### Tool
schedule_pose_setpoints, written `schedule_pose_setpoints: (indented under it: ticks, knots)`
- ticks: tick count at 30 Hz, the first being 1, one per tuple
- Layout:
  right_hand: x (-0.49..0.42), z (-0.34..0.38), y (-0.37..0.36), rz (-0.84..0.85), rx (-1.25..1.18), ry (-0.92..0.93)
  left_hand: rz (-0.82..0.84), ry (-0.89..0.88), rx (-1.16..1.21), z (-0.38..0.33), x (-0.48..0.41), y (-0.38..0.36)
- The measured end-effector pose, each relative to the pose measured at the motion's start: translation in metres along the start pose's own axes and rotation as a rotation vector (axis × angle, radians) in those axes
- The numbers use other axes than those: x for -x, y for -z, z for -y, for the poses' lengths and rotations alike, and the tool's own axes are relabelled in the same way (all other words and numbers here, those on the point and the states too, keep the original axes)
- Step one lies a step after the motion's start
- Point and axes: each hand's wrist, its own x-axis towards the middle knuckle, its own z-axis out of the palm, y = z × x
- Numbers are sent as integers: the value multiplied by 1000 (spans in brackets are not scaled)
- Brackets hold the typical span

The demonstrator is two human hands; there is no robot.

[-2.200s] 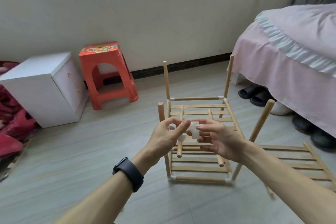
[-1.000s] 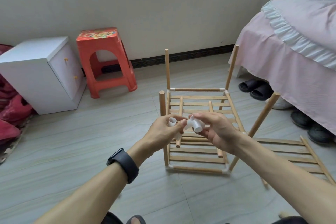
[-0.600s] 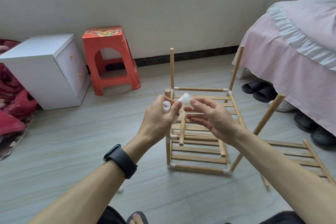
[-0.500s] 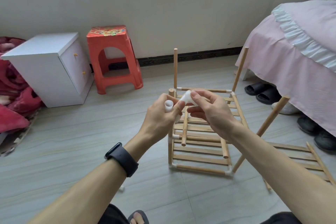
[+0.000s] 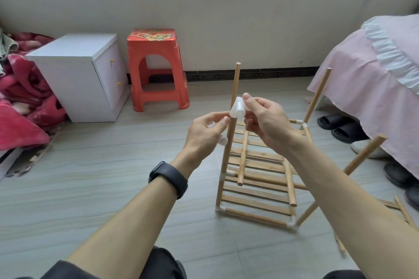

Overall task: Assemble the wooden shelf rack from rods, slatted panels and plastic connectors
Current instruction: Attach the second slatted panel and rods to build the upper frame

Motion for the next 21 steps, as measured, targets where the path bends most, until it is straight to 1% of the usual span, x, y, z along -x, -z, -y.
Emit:
schedule_pose_setpoints:
  ticks: [2, 8, 12, 16, 21]
  knots:
    - [-5, 0, 2, 1, 8, 13, 11, 7, 33, 2, -3, 0]
    - [-16, 2, 6, 6, 60, 48, 13, -25, 21, 10, -8, 1]
    - [-22, 2, 7, 26, 37, 11, 33, -40, 6, 14, -11, 3]
    - [-27, 5, 6, 59, -40, -58, 46, -45, -7, 15, -11, 4]
    - [-29, 4, 9, 93, 12, -87, 46, -63, -13, 18, -13, 4]
